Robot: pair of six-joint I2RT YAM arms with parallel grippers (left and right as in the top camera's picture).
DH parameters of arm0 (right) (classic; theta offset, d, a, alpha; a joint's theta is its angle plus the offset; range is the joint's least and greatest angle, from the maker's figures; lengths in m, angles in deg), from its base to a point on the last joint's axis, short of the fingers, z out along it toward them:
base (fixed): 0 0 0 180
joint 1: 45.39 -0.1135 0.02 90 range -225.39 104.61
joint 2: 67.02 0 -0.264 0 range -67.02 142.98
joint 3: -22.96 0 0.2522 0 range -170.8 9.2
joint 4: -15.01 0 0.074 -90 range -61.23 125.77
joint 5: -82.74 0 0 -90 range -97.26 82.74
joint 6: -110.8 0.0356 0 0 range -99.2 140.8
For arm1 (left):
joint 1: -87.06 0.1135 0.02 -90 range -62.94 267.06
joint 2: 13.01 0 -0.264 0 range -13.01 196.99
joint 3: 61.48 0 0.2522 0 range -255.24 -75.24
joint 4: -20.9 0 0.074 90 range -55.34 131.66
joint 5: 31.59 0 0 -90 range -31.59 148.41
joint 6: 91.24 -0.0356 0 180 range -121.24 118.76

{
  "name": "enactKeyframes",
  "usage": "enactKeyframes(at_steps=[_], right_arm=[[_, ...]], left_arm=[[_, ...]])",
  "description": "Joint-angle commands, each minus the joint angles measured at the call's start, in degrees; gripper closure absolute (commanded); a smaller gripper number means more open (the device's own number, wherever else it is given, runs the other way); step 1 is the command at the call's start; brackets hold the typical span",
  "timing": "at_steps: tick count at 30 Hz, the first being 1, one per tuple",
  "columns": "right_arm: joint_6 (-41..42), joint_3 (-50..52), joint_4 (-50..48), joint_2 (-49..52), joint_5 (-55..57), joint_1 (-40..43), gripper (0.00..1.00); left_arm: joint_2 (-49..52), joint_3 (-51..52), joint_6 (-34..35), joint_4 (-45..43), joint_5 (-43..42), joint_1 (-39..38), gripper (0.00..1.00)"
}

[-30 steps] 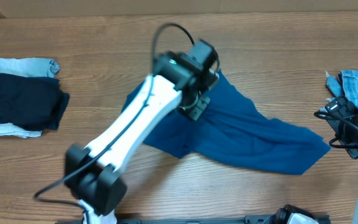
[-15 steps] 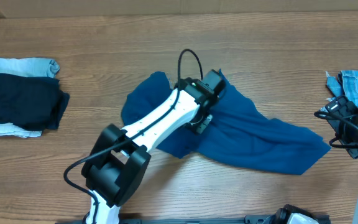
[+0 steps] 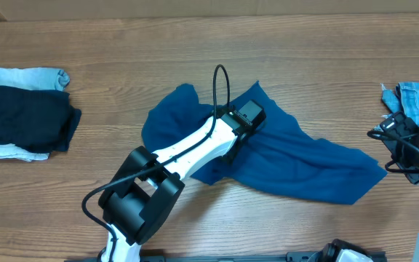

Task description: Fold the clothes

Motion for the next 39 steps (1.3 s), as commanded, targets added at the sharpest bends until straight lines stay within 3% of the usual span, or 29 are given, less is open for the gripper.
enactKeyframes(at_steps=[1, 5, 9, 11, 17, 20, 25, 26, 30, 31, 32, 33, 37, 38, 39], right_arm=[[-0.2, -0.5, -0.2, 0.0, -0.1, 0.1, 0.11], [-2.3, -0.5, -0.8, 0.0, -2.5, 0.1, 0.11], [-18.2, -0.5, -6.5, 0.0, -26.3, 0.0, 0.12], [-20.5, 0.3, -8.0, 0.0, -29.4, -1.5, 0.12], [-23.4, 0.7, -11.1, 7.7, -28.9, -11.6, 0.14], [-23.4, 0.7, -13.4, 15.7, -29.0, -15.6, 0.21], [-27.7, 0.7, -20.2, 25.4, -32.6, -24.2, 0.17], [-27.6, 0.7, -21.7, 27.1, -32.7, -26.3, 0.22], [-24.1, 0.7, -28.0, 35.3, -32.8, -35.0, 0.58], [-22.1, 0.7, -29.6, 37.2, -31.3, -36.4, 0.41], [-20.5, 0.7, -30.9, 38.6, -29.4, -37.3, 0.18], [-19.0, 0.7, -32.4, 40.5, -26.3, -38.1, 0.07], [-17.9, 0.7, -37.4, 43.7, -24.5, -38.2, 0.0], [-17.9, 0.7, -38.3, 44.0, -25.1, -38.2, 0.04], [-17.9, 0.7, -39.6, 44.5, -26.7, -38.5, 0.14]], left_arm=[[-2.2, -6.0, 1.0, 4.1, 3.3, 0.1, 0.96], [-5.7, -23.1, 1.0, 18.4, 3.5, 1.7, 0.96], [-10.9, -39.6, 1.0, 29.3, 4.0, 9.1, 0.96], [-13.7, -44.8, 0.9, 30.3, 1.2, 13.1, 0.96], [-16.7, -45.9, -0.6, 31.7, 1.6, 14.6, 0.96], [-16.7, -45.9, -1.1, 31.8, 1.6, 14.7, 0.96], [-17.2, -45.9, -1.6, 36.4, 4.2, 14.7, 0.96], [-17.2, -45.9, -1.6, 37.4, 4.6, 14.7, 0.95], [-17.2, -45.9, -1.4, 37.8, 4.8, 14.7, 0.95], [-17.2, -45.9, -1.4, 37.8, 4.8, 14.7, 0.95], [-17.2, -45.9, -1.4, 37.8, 4.8, 14.7, 0.95], [-17.2, -45.9, -1.4, 38.0, 4.8, 14.7, 0.94], [-17.2, -45.9, -1.4, 39.6, 4.8, 14.7, 0.94], [-17.2, -45.9, -1.4, 39.7, 4.8, 14.7, 0.94], [-17.2, -45.9, -1.4, 39.7, 4.8, 14.7, 0.94]])
